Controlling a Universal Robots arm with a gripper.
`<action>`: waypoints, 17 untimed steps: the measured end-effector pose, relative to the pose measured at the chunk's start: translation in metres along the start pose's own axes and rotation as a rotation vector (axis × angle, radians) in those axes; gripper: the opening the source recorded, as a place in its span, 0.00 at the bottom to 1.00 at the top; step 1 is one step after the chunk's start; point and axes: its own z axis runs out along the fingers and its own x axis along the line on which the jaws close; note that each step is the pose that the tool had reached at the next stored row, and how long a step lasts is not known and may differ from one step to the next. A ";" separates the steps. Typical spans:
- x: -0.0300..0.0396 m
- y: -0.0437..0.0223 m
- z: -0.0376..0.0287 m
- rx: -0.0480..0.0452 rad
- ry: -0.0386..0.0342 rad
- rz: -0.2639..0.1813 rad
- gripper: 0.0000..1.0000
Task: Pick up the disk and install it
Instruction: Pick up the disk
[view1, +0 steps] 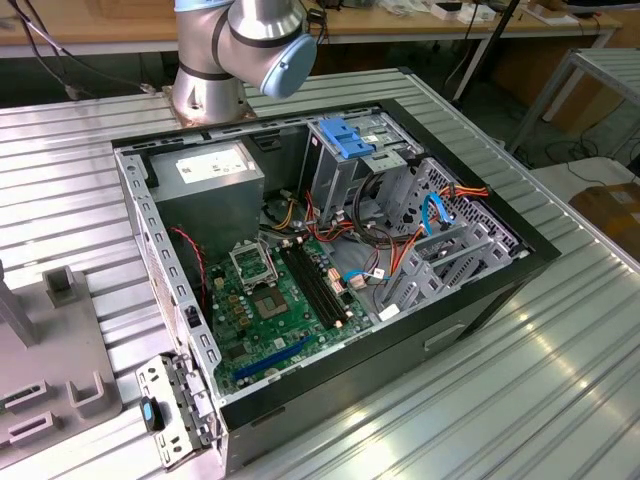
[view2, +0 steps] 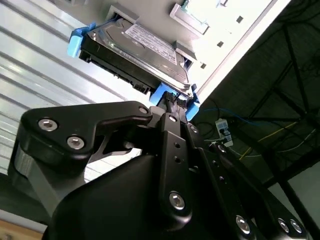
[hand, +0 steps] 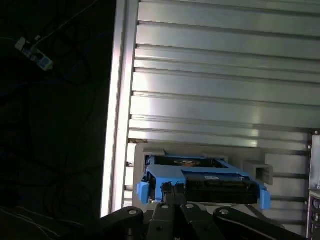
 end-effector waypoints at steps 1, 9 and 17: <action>0.0000 0.0000 0.0001 -0.0007 0.0019 -0.064 0.11; 0.0000 0.0000 0.0010 -0.0032 0.0084 -0.298 0.11; -0.0022 -0.0003 0.0015 -0.0055 0.0141 -0.495 0.11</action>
